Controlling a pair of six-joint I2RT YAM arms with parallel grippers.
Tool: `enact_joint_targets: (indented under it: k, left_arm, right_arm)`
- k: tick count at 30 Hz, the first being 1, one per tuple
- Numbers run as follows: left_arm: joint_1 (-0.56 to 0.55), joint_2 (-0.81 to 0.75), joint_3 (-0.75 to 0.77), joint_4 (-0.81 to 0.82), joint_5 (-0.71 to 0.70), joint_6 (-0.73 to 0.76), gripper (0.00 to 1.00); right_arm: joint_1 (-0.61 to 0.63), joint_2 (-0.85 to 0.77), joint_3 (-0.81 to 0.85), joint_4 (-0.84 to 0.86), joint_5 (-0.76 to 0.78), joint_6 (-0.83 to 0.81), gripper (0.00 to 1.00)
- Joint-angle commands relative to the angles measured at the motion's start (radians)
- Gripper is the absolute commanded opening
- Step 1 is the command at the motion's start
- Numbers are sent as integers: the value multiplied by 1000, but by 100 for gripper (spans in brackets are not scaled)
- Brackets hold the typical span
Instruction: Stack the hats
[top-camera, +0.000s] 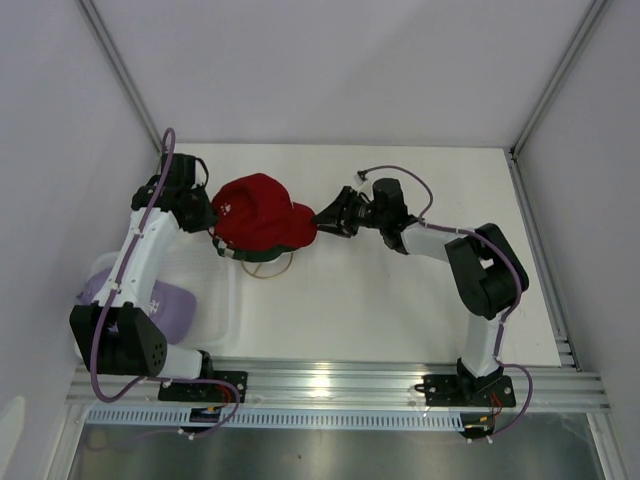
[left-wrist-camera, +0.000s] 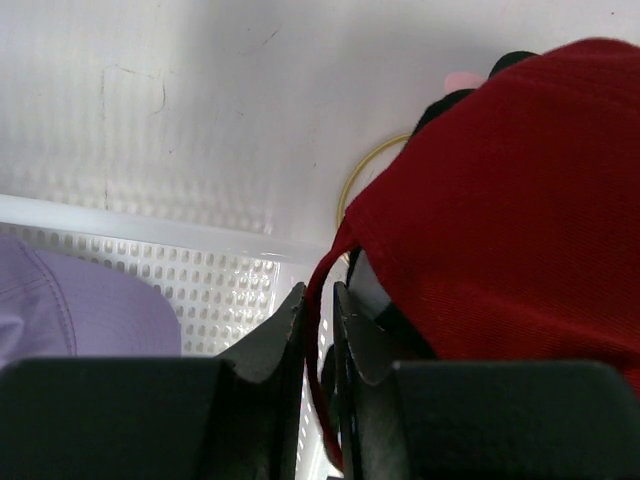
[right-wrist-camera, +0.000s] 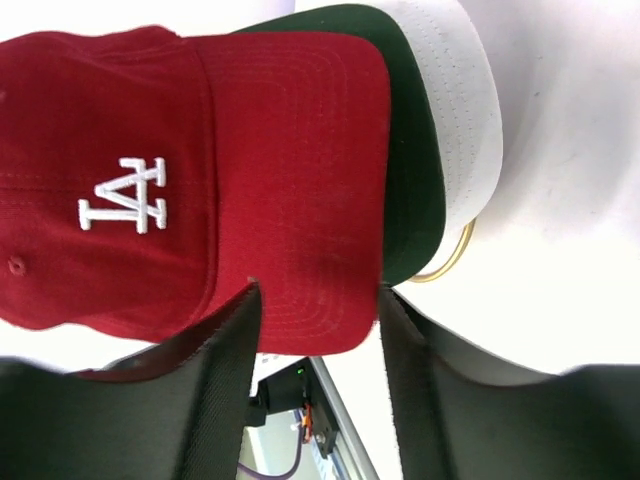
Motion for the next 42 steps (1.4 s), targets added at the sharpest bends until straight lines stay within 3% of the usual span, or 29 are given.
enact_joint_targets:
  k: [1, 6, 13, 18, 22, 29, 32, 37, 39, 42]
  left_arm:
    - [2, -26, 6, 11, 17, 23, 18]
    - [2, -25, -4, 14, 17, 23, 18]
    - [2, -23, -16, 15, 6, 21, 17]
    - [2, -23, -33, 17, -11, 20, 17]
    - [2, -32, -47, 15, -25, 23, 16]
    - [2, -54, -70, 20, -36, 35, 17]
    - [2, -54, -66, 22, -33, 37, 17]
    - [2, -63, -63, 25, -13, 43, 17]
    - [2, -72, -71, 35, 3, 44, 17]
    - [2, -84, -91, 54, 36, 44, 17]
  right_arm:
    - [21, 18, 15, 105, -23, 45, 48]
    - [35, 53, 15, 120, -29, 48, 38]
    - [39, 70, -5, 121, -29, 28, 0]
    - [55, 53, -82, 192, -5, -18, 0]
    - [64, 52, -99, 145, 15, -96, 0]
    - [62, 21, -162, 233, 24, -93, 0]
    - [50, 1, -203, 310, 35, -37, 7]
    - [3, -78, -318, 459, 66, 46, 54]
    - [-14, -91, -360, 557, 73, 103, 63]
    - [-16, -82, -363, 687, 79, 178, 68]
